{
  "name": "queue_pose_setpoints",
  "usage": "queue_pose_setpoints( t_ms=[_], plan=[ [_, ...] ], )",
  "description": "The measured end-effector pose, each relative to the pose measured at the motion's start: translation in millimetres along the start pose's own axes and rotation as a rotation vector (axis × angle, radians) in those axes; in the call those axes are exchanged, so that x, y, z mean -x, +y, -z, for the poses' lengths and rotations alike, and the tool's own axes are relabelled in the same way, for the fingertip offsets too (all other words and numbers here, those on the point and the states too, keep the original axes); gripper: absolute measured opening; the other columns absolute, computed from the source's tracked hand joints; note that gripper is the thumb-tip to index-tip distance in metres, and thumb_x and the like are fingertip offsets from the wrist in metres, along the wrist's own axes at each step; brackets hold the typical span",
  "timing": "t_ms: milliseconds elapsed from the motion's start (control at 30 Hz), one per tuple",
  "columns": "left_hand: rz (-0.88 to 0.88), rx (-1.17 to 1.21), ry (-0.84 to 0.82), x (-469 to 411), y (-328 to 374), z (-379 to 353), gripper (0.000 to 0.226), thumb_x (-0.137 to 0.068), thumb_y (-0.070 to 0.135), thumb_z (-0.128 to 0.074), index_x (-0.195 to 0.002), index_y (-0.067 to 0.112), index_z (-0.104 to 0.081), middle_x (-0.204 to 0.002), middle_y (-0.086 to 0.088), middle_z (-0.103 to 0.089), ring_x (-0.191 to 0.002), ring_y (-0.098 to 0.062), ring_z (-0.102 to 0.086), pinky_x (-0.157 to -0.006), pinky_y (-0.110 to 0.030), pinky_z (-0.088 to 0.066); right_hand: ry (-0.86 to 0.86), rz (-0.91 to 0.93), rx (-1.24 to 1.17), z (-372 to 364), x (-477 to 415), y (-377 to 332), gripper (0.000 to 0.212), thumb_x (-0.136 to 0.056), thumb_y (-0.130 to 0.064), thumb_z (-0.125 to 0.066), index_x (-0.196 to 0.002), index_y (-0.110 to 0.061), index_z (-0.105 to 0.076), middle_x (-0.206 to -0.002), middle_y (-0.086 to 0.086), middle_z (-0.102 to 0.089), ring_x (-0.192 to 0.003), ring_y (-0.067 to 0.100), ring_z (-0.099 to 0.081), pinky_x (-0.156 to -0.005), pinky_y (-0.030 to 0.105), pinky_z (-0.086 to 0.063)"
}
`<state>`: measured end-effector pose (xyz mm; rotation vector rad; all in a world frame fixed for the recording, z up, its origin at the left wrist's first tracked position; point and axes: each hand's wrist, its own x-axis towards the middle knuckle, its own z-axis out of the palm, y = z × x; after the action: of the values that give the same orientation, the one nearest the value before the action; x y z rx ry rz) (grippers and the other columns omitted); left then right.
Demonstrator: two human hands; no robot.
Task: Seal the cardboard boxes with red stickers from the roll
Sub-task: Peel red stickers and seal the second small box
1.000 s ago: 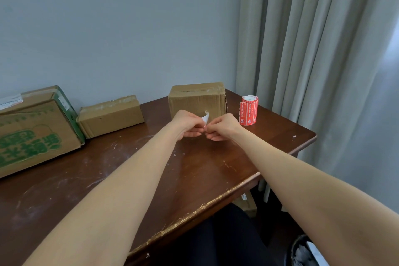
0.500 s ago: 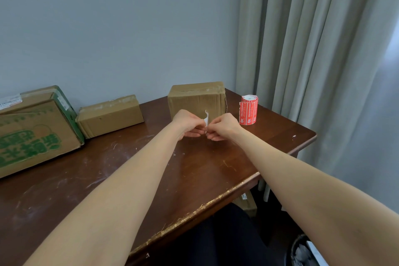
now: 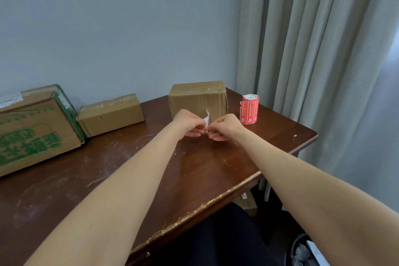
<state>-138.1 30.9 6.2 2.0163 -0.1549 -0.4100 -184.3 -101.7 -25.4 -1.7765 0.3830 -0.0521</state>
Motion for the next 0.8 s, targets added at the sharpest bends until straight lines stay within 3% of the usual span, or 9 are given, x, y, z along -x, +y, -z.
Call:
queue_pose_setpoints(
  t_ms=[467, 800],
  plan=[
    [-0.016, 0.018, -0.017, 3.2, 1.1, 1.7, 0.005, -0.083, 0.001, -0.067, -0.082, 0.006, -0.070, -0.080, -0.012, -0.073, -0.070, -0.017, -0.071, -0.069, -0.029, -0.060, -0.050, -0.007, -0.052, 0.9, 2.3, -1.7, 0.005, -0.083, -0.004, -0.068, -0.078, -0.003, -0.071, -0.076, 0.015, -0.072, -0.067, 0.016, -0.069, -0.068, 0.025, -0.060],
    [-0.043, -0.029, -0.012, 4.9, 1.0, -0.3, 0.009, -0.084, 0.002, -0.065, -0.080, 0.009, -0.069, -0.078, -0.010, -0.072, -0.067, -0.013, -0.069, -0.069, -0.025, -0.059, -0.030, 0.001, 0.019, 0.5, 0.3, -2.4, 0.007, -0.085, -0.007, -0.070, -0.080, -0.002, -0.071, -0.079, 0.016, -0.072, -0.068, 0.016, -0.069, -0.063, 0.022, -0.059]
  ],
)
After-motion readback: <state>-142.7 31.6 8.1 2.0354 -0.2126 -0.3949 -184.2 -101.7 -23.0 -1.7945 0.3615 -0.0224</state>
